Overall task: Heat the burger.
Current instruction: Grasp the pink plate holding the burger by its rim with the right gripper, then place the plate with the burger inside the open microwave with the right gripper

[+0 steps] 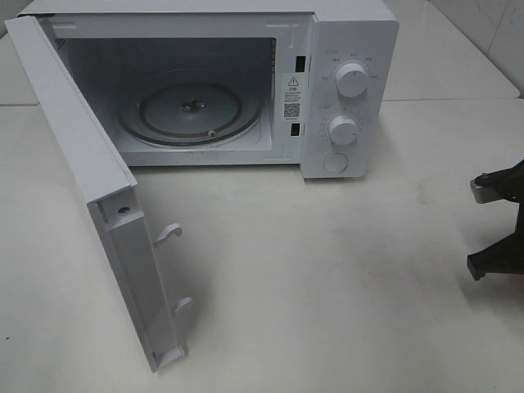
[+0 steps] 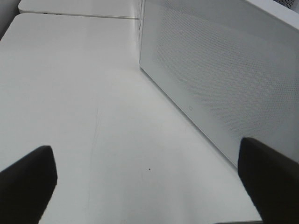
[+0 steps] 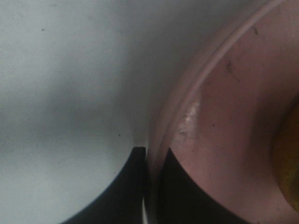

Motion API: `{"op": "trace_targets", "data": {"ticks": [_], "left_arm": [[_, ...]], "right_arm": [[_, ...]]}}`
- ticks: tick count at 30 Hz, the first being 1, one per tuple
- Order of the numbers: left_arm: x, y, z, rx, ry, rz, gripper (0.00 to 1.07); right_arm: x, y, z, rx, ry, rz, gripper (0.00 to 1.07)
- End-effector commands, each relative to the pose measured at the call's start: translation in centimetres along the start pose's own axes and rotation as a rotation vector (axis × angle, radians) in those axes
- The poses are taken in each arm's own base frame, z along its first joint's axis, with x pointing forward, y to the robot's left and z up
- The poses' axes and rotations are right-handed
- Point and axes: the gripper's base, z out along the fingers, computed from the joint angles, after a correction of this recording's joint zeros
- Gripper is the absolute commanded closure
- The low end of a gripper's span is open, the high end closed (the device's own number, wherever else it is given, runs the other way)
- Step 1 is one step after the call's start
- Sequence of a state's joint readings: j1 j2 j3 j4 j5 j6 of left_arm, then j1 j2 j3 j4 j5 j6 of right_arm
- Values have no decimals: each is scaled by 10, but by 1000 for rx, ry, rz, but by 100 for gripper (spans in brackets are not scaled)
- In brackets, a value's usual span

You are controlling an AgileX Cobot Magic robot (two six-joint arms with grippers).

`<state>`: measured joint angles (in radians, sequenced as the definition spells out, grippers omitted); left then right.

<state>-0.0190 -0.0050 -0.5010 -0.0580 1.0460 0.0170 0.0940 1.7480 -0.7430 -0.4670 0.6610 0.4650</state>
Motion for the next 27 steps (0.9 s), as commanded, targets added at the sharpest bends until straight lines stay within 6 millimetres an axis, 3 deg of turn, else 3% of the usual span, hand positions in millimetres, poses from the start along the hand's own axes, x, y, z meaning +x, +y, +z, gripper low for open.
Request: {"op": "trace_targets", "data": {"ticks": [1, 14, 27], "left_arm": [[2, 0, -2, 4, -29, 5, 9], [2, 0, -2, 4, -29, 5, 9], [2, 0, -2, 4, -29, 5, 9]], "right_arm": [[3, 4, -5, 97, -6, -42, 107], [14, 21, -24, 241, -18, -148, 107], [46, 33, -48, 275, -82, -238, 107]]}}
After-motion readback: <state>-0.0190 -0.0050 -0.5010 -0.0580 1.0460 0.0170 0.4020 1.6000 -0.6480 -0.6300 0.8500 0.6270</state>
